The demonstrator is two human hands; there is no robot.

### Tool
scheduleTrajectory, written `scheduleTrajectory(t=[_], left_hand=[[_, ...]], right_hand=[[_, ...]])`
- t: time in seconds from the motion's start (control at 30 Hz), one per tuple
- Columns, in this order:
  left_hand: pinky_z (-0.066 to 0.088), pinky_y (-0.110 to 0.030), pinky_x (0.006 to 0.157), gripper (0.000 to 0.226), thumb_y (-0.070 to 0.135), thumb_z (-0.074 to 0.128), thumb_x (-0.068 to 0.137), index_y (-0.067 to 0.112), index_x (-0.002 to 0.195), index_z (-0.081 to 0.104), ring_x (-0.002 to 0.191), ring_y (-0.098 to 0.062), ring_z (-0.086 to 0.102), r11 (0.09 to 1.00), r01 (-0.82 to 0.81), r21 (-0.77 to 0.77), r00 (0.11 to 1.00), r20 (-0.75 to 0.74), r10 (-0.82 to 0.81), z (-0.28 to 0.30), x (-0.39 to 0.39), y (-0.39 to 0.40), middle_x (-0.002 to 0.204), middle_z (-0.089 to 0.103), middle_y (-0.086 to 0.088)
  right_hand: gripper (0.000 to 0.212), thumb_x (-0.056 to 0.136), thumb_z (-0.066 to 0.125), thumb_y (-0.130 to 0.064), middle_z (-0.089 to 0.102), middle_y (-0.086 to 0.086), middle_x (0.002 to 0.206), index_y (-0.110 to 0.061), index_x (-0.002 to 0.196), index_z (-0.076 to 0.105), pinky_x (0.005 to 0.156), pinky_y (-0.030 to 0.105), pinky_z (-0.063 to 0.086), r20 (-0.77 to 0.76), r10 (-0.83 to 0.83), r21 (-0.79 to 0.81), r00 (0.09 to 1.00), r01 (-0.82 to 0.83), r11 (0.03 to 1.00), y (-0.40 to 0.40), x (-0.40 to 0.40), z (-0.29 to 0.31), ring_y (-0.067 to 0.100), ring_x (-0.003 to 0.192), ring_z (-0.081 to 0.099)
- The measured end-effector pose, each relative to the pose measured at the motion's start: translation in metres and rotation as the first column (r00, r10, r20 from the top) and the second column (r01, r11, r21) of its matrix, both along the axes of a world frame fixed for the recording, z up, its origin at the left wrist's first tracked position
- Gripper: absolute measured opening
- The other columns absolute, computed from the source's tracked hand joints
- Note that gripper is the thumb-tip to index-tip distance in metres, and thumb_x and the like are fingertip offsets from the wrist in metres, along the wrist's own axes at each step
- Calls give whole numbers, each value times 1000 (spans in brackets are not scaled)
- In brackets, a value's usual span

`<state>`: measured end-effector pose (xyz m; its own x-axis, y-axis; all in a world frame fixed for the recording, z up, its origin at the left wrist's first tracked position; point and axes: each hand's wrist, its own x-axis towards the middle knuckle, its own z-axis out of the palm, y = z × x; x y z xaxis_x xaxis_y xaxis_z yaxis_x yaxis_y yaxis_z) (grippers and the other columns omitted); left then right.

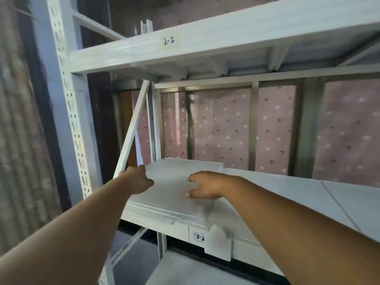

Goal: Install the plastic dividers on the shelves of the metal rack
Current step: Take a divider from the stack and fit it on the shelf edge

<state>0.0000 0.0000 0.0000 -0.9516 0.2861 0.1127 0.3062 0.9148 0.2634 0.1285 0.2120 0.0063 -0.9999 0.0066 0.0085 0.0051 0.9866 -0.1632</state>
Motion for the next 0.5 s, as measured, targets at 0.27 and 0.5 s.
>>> scheduleTrajectory(t=[0.27, 0.5], left_hand=[[55, -35, 90, 64, 45, 64, 100, 13, 152, 46, 106, -28, 60, 985, -164, 53, 984, 72, 160, -15, 17, -80, 130, 55, -11], [47, -28, 79, 57, 39, 60, 106, 8, 153, 47, 100, -23, 59, 978, -184, 98, 980, 100, 175, -22, 47, -100, 116, 54, -6]], right_hand=[[81, 79, 58, -76, 60, 6, 132, -15, 133, 55, 100, 43, 47, 145, 80, 60, 986, -90, 994, -63, -12, -13, 27, 114, 57], [39, 85, 62, -60, 64, 3, 94, -21, 88, 61, 67, 35, 45, 42, 132, 121, 990, -136, 983, -68, -5, -15, 22, 82, 59]])
